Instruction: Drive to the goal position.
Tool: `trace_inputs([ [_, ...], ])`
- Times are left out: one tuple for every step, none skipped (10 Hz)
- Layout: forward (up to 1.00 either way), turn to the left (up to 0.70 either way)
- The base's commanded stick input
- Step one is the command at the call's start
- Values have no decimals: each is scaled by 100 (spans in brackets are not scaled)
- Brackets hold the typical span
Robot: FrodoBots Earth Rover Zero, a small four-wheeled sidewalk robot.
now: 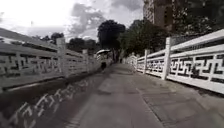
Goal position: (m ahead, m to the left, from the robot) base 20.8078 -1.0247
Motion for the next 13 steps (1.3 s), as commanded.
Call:
trace_inputs([
  [45,0],
  [45,-20],
  [45,-27],
  [45,-12],
  [45,-2],
  [45,0],
  [45,0],
  [45,0],
  [45,0],
  [45,0],
  [45,0],
  [45,0],
  [45,0],
])
